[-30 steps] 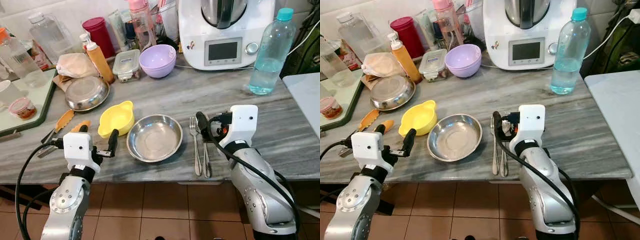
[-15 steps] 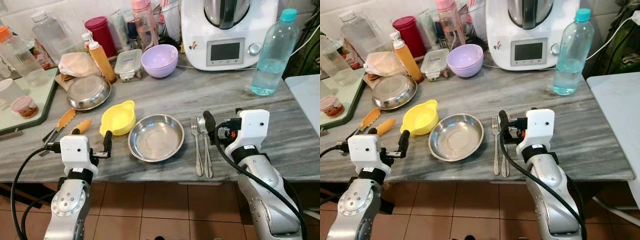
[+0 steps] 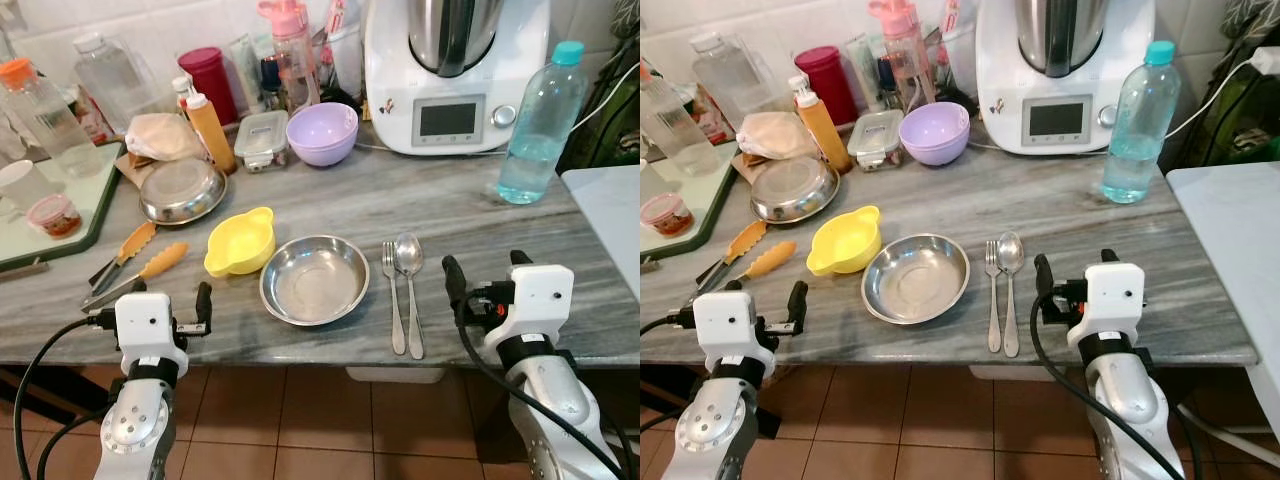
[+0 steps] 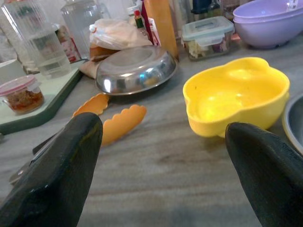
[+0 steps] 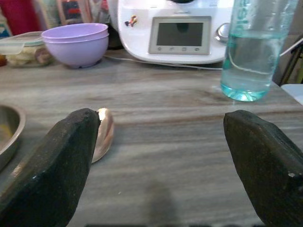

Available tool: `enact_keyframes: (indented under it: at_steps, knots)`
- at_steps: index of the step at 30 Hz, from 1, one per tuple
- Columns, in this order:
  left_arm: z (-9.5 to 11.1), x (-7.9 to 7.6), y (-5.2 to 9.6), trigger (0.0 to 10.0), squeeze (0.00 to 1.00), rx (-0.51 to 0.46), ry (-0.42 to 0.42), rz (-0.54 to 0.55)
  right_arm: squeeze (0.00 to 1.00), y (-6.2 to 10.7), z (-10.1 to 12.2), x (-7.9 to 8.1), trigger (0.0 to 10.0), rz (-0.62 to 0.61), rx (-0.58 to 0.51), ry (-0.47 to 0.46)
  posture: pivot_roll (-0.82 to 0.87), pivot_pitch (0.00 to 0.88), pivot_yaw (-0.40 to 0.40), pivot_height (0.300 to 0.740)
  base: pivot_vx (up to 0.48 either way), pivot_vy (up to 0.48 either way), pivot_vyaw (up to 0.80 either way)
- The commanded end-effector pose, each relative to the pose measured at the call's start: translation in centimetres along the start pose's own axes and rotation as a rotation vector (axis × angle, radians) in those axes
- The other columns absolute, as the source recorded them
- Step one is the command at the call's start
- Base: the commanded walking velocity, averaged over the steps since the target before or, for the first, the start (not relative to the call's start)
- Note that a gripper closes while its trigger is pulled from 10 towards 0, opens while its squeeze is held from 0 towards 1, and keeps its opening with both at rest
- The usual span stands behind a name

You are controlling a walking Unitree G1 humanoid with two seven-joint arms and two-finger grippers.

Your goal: Setting the table

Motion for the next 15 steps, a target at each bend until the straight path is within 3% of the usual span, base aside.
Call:
enact_keyframes:
  at_steps: [1,7,10,15]
  knots:
    - [-0.26,0.67,0.10,10.0,0.00,0.005,-0.024,0.021,0.00,-0.11,0.45,1.07,10.0,0.035,-0.026,0.004,-0.28,0.075,0.180,0.740,0.000,0.000,0.00]
    - [-0.12,0.91,-0.02,10.0,0.00,0.001,-0.023,0.039,0.00,-0.56,0.87,0.92,10.0,0.031,-0.038,0.000,-0.28,0.083,0.179,0.740,0.000,0.000,0.00]
    - [-0.13,0.53,-0.01,10.0,0.00,0.003,-0.022,0.026,0.00,-0.78,0.99,0.85,10.0,0.030,-0.047,-0.009,-0.28,0.090,0.178,0.740,0.000,0.000,-0.73]
    - [-0.25,0.69,0.00,10.0,0.00,0.010,-0.032,0.035,0.00,-0.95,1.19,0.99,10.0,0.035,-0.055,-0.008,-0.28,0.091,0.180,0.740,0.000,0.000,0.00]
Point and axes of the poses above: a point about 5 cm out from each wrist's last joint towards the gripper, its own y axis pointing back from the gripper into the wrist, its own z axis along the axis of the wrist's last joint, x = y × z, the point moved 6 cm from there along -y, pointing out of the wrist towards the gripper, and after that the axes turned 11 degrees about y, right-handed, at the moved point
